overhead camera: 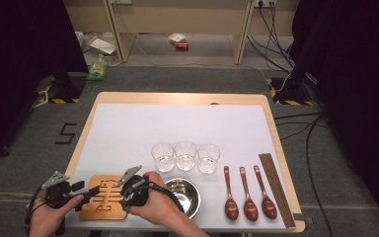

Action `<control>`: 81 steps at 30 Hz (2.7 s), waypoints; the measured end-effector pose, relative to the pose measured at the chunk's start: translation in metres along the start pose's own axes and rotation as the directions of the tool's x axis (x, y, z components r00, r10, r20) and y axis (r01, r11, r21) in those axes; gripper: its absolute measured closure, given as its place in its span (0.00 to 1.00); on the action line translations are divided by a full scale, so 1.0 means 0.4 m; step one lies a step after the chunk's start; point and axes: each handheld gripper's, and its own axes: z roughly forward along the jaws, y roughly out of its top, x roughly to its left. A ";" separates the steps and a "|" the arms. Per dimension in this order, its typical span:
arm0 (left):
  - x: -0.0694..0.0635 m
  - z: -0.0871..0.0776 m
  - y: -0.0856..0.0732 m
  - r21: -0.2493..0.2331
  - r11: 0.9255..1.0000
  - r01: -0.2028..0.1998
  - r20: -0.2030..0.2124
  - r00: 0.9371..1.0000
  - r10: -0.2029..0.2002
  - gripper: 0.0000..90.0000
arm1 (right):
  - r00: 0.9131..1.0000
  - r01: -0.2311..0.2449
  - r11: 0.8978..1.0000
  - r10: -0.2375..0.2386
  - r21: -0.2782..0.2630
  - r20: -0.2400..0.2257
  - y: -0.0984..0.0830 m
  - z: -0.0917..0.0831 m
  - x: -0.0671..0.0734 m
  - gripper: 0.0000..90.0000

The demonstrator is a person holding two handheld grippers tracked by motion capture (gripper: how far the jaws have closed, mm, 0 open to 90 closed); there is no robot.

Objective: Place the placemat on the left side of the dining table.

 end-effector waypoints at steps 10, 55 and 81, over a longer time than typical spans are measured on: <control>0.004 0.004 -0.002 0.015 1.000 -0.001 0.010 1.000 0.001 0.31 | 0.999 0.014 0.998 -0.012 0.055 -0.030 0.005 0.040 0.016 0.55; 0.012 0.014 -0.012 0.046 0.998 0.031 0.018 0.999 -0.031 0.32 | 0.998 -0.002 0.991 0.010 0.133 -0.062 0.007 0.109 0.006 0.50; 0.032 0.005 -0.017 0.071 0.994 0.081 -0.018 0.997 -0.079 0.32 | 0.997 0.020 0.992 -0.010 0.129 -0.077 0.030 0.135 0.016 0.49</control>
